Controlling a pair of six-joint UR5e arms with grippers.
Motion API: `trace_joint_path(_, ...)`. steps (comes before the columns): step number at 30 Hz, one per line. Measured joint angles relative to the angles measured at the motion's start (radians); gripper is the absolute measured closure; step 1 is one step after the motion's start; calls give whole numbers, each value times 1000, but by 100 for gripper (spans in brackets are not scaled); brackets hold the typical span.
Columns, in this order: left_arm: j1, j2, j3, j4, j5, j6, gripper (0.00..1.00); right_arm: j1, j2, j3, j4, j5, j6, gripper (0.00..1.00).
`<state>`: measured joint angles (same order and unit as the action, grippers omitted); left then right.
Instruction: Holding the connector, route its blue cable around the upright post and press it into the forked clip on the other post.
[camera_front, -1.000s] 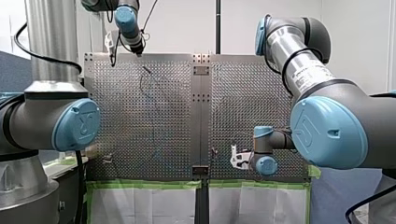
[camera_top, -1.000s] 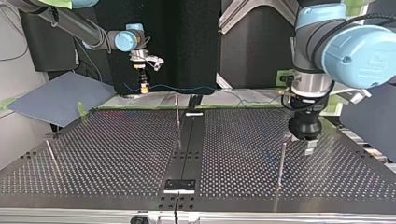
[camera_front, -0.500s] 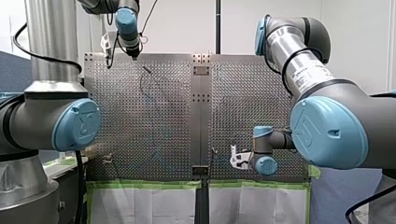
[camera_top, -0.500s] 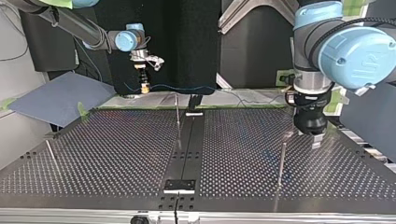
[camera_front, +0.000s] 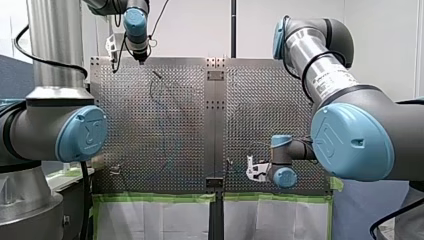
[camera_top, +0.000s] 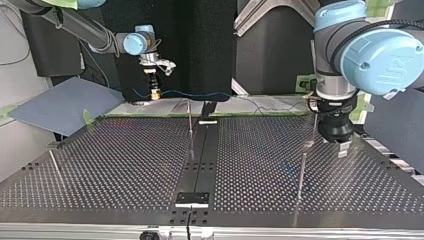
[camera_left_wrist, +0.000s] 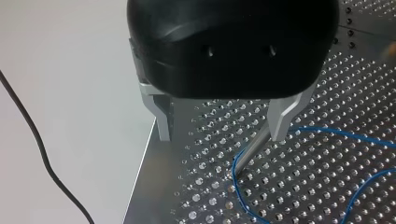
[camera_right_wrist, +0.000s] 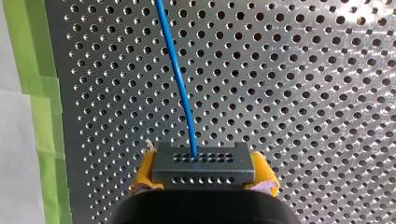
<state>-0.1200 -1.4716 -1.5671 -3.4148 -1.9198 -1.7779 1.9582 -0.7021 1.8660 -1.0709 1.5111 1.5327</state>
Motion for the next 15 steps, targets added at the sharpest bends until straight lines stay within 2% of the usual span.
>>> trace_joint_path(3, -1, 0, 0, 2, -3, 3, 0, 0, 0, 0, 0, 0, 0, 93)
trace_joint_path(7, -6, 1, 0, 25, -12, 29, 0, 0, 0, 0, -2, 0, 0, 93)
trace_joint_path(15, -36, 1, -39, 97, -78, 102, 0, 0, 0, -1, -1, 0, 0, 93)
